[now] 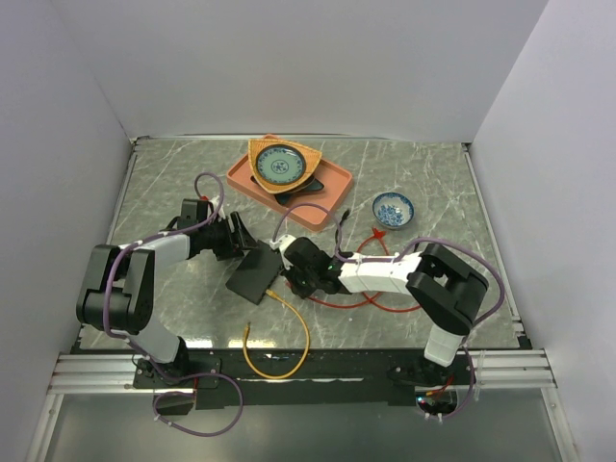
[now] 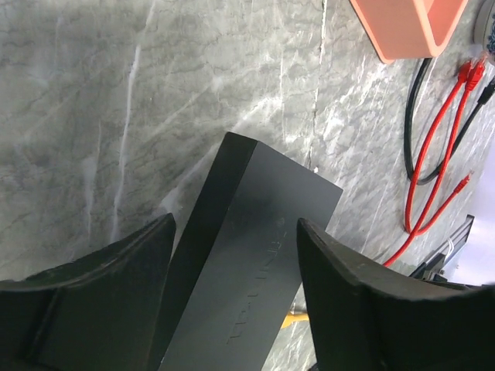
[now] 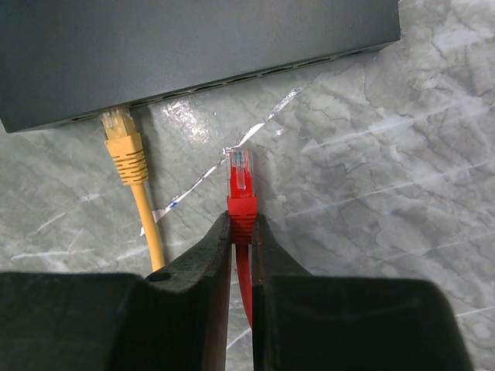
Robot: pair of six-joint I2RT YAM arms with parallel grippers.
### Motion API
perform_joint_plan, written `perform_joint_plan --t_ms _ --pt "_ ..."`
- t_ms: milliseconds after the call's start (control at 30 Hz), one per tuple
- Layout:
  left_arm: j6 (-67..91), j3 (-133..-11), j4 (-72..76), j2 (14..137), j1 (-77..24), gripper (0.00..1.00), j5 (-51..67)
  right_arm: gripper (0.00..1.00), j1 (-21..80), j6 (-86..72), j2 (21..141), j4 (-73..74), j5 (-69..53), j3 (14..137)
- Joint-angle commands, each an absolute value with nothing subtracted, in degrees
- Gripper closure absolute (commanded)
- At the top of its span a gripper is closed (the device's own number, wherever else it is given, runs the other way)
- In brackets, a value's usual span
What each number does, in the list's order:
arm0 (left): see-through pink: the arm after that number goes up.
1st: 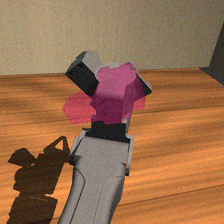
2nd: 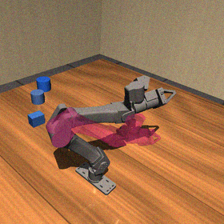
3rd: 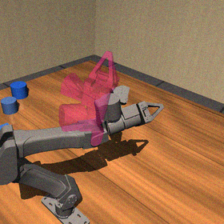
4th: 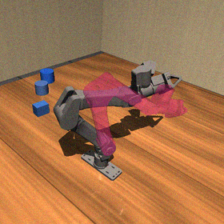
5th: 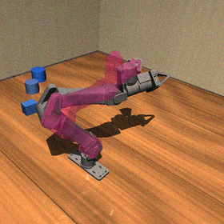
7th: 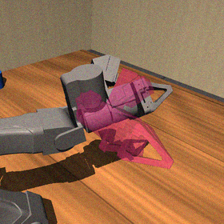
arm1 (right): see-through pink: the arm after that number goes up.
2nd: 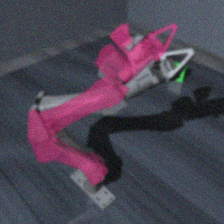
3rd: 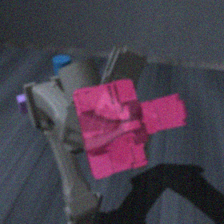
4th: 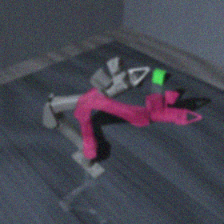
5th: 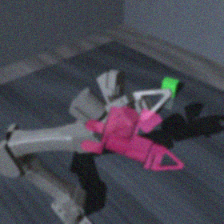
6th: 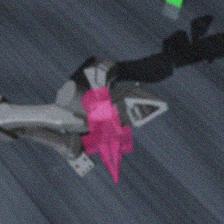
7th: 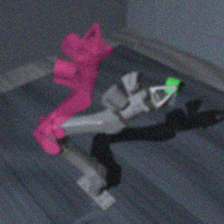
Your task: Insert the plug into the switch port
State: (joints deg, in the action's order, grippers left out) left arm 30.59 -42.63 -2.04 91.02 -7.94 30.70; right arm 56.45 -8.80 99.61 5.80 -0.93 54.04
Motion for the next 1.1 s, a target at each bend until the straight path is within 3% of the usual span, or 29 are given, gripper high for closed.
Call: perform_joint_plan --t_ms 0,767,1067 --pt "29.3 -42.9 -3.1 91.2 -7.9 0.32 32.1 1.0 57.7 -10.3 101.3 3.2 -0.1 55.5" --pt "30.0 -41.7 -4.2 91.4 -9.9 0.48 32.0 1.0 60.6 -11.8 104.2 3.0 2.0 59.2" --pt "30.3 -41.7 -3.8 91.8 -10.1 0.48 32.3 1.0 62.0 -10.9 104.7 3.0 1.5 60.3"
